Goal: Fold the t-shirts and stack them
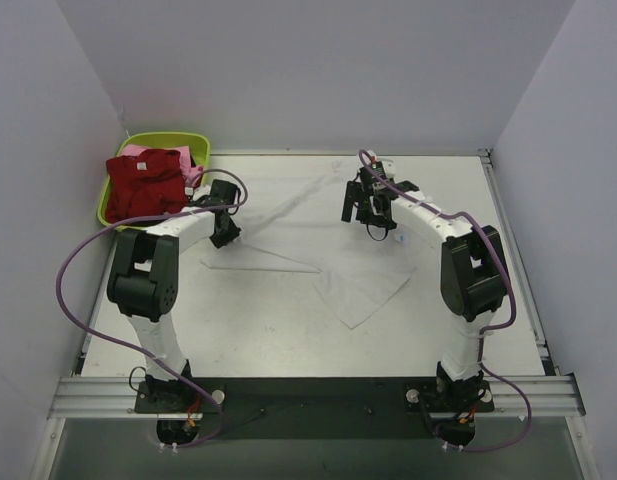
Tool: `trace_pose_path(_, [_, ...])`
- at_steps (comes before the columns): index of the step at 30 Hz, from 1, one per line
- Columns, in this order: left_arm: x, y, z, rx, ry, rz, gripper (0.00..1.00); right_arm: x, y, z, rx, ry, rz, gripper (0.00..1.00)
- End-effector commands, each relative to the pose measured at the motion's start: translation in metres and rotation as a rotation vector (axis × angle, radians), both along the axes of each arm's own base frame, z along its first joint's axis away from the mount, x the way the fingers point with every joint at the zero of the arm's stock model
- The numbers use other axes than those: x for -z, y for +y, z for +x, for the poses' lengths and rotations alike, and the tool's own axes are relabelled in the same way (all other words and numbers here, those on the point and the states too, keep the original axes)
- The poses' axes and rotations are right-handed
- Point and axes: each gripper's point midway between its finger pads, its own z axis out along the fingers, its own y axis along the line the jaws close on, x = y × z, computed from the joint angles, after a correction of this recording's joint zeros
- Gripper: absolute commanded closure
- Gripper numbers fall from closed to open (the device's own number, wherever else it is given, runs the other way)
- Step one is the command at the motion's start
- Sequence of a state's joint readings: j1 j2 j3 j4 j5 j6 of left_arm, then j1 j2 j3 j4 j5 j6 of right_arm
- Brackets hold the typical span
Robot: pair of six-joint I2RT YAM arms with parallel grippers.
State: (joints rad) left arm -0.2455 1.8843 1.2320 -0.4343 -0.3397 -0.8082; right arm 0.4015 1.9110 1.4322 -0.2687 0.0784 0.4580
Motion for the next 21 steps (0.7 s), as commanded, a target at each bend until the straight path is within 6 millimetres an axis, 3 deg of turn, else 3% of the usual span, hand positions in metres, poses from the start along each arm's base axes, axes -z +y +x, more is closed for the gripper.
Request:
trace_pose_path(1, [-0.004,0.003,0.009,-0.016,-0.013,-0.001,0.67,-0.010,-0.001,-0.002,-0.001,-0.026,-0.013,0.12])
trace_pose_path(5, [0.000,0.005,0.008,-0.018,-0.004,0.004,0.85,-0.009,-0.002,-0.003,-0.003,-0.023,-0.014,0.12])
trace_pose_path(7, [0.002,0.005,0.008,-0.018,-0.001,0.005,1.00,-0.009,-0.001,-0.004,-0.005,-0.021,-0.012,0.12])
trace_pose_path(11, [0.001,0.005,0.006,-0.017,-0.008,0.000,1.00,-0.011,0.000,-0.006,-0.008,-0.025,-0.010,0.12])
trace_pose_path(14, [-0.016,0.001,0.005,-0.010,-0.047,-0.017,1.00,-0.016,0.000,-0.009,-0.013,-0.035,-0.013,0.13])
trace_pose_path(17, [-0.051,-0.001,0.000,-0.005,-0.122,-0.030,1.00,-0.022,0.001,-0.013,-0.020,-0.047,-0.018,0.12])
trace_pose_path(19, [-0.056,-0.001,-0.012,-0.005,-0.126,-0.033,1.00,-0.021,0.001,-0.019,-0.025,-0.045,-0.030,0.12])
trace_pose_path(20, [-0.070,-0.004,-0.017,0.002,-0.160,-0.045,1.00,-0.025,0.004,-0.023,-0.035,-0.053,-0.029,0.13])
trace_pose_path(21, [-0.067,-0.003,-0.027,0.002,-0.152,-0.041,1.00,-0.025,0.004,-0.026,-0.037,-0.052,-0.034,0.13])
